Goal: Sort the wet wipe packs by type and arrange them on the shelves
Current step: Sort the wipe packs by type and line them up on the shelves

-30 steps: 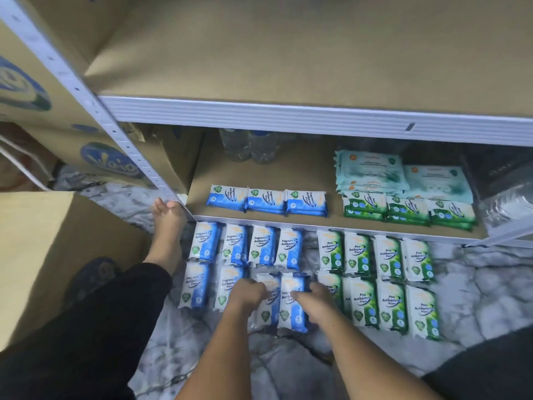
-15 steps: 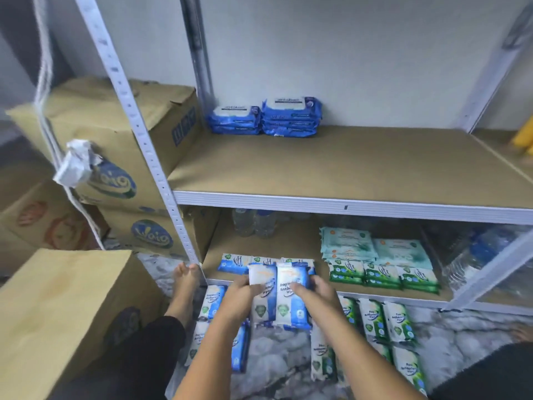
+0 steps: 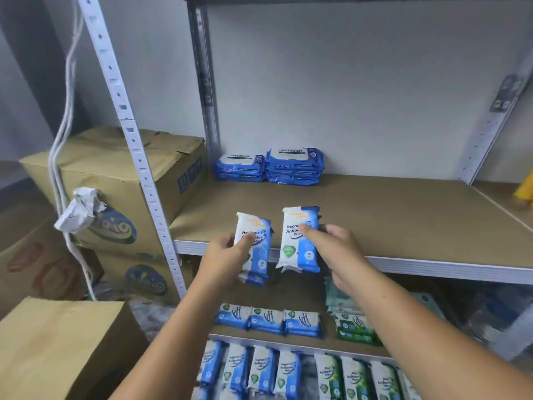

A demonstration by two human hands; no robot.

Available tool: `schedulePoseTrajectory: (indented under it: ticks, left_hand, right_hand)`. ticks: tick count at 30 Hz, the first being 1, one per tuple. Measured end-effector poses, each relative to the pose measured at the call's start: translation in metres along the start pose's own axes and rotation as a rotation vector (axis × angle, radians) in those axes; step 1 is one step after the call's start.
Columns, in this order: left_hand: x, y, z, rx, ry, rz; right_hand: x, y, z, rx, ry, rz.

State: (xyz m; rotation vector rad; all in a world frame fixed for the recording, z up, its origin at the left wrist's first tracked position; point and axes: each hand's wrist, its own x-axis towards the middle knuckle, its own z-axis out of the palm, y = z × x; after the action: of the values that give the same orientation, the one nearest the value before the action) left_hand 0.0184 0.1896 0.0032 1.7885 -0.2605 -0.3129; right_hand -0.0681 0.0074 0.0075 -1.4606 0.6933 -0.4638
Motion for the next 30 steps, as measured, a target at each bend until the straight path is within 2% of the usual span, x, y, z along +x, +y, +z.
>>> schedulePoseTrajectory:
  ticks: [6,12,18,20,23,26,28,30]
  left_hand:
    - [0.078,0.017,0.012,0.033,0.028,-0.004]
    - [0.154,0.020,0.019,0.134,-0.035,-0.084]
    - [0.166,0.015,0.013,0.368,-0.041,-0.106]
    - [0.161,0.017,0.013,0.520,-0.031,-0.068]
    - [0.157,0.017,0.012,0.567,-0.028,-0.064]
    - [0.149,0.010,0.008,0.655,0.018,0.063]
    - [0.139,0.006,0.002,0.697,0.089,0.222]
    - [0.129,0.001,-0.009,0.652,0.022,0.449]
  right_hand:
    - [0.071,-0.009,0.029,-0.085,0.001,0.021]
    - [0.133,-0.003,0.052,-0.217,0.008,0.044]
    - [0.140,-0.007,0.052,-0.736,0.038,-0.029]
    - [0.135,-0.006,0.050,-0.791,0.064,-0.065]
    - [0.123,-0.005,0.046,-0.809,0.121,-0.134]
    - [0.110,-0.001,0.039,-0.780,0.117,-0.308]
    - [0.095,0.004,0.030,-0.791,0.002,-0.485]
    - [0.079,0.011,0.023,-0.872,-0.145,-0.577]
